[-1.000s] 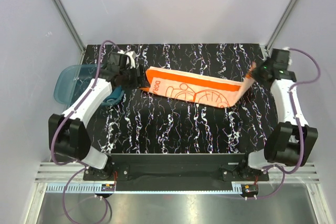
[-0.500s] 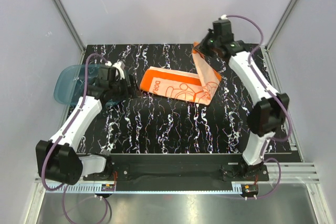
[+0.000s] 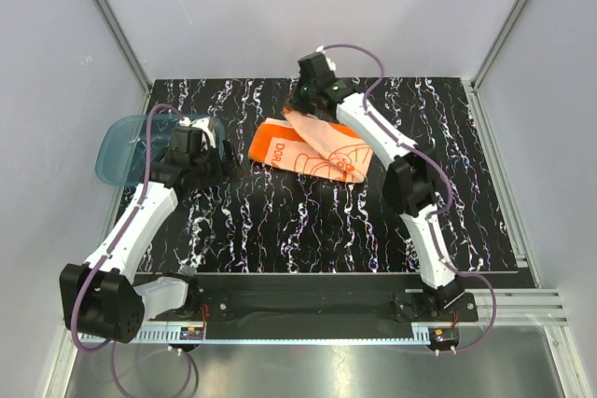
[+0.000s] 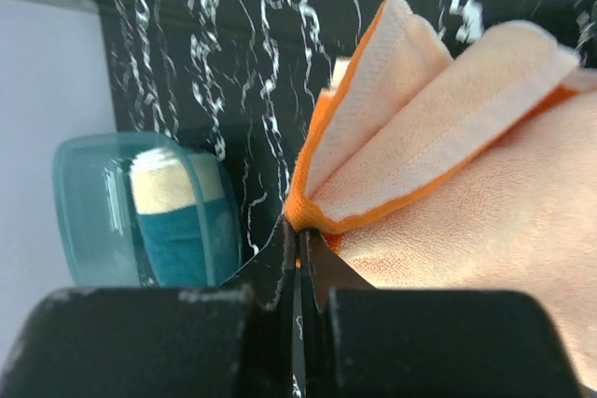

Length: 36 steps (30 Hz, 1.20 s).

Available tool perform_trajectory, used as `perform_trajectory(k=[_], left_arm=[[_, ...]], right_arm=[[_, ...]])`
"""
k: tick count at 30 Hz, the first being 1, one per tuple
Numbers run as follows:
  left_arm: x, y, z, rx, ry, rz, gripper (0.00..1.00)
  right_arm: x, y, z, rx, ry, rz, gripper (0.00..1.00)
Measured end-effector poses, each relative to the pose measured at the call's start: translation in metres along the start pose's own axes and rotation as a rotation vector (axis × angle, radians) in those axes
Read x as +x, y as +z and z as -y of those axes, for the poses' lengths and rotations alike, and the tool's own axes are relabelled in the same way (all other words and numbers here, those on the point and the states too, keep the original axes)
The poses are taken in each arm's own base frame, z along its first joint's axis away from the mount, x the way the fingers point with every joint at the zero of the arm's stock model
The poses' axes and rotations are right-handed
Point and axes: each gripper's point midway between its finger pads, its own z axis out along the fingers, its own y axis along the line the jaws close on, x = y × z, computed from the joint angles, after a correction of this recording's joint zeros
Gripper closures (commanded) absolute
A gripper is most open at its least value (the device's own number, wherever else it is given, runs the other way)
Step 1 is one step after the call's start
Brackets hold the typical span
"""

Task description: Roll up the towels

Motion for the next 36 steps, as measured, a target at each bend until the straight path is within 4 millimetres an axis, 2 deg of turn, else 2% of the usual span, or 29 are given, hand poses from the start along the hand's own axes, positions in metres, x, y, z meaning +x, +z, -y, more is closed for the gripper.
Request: perform_trajectory(k=[7,16,19,24,25,26,28,29,31,32,34,36], left_arm=[[-0.001,0.002,-0.004,-0.004,-0.016,0.004,0.12],[-0.003,0.002,-0.009,-0.011,-0.032,0.012,0.12],[-0.003,0.002,-0.009,-0.012,-0.033,0.012,0.12],[-0.003,0.002,-0.010,-0.013,-0.034,0.013,0.12],[-0.003,0.002,-0.010,-0.014,-0.034,0.013,0.12],[-0.003,0.002,-0.010,-0.014,-0.034,0.014,0.12],[-0.004,0.002,-0.011,-0.018,-0.034,0.015,0.12],[-0.004,0.002,-0.011,-0.021,-0.034,0.016,0.12],[-0.004,0.002,-0.013,-0.030,-0.034,0.020,0.12],[-0.005,0.002,-0.014,-0.036,-0.034,0.022,0.12],[-0.006,0.002,-0.016,-0.049,-0.034,0.027,0.12],[-0.006,0.003,-0.019,-0.062,-0.034,0.032,0.12]], right_arm=[[0.062,0.034,-0.006,0.003,-0.041,-0.085,1.00],[0.116,0.060,-0.020,-0.050,-0.082,-0.147,0.98],[0.137,0.070,-0.018,-0.055,-0.091,-0.180,0.79],[0.169,0.084,-0.004,-0.040,-0.107,-0.241,0.67],[0.173,0.085,-0.001,-0.035,-0.109,-0.248,0.58],[0.176,0.086,0.002,-0.030,-0.109,-0.259,0.42],[0.179,0.086,0.003,-0.036,-0.116,-0.274,0.28],[0.180,0.085,0.002,-0.043,-0.124,-0.277,0.15],[0.180,0.081,0.000,-0.060,-0.142,-0.286,0.10],[0.179,0.078,-0.001,-0.062,-0.153,-0.289,0.03],[0.177,0.067,0.000,-0.060,-0.176,-0.294,0.00],[0.170,0.047,0.000,-0.056,-0.201,-0.291,0.00]])
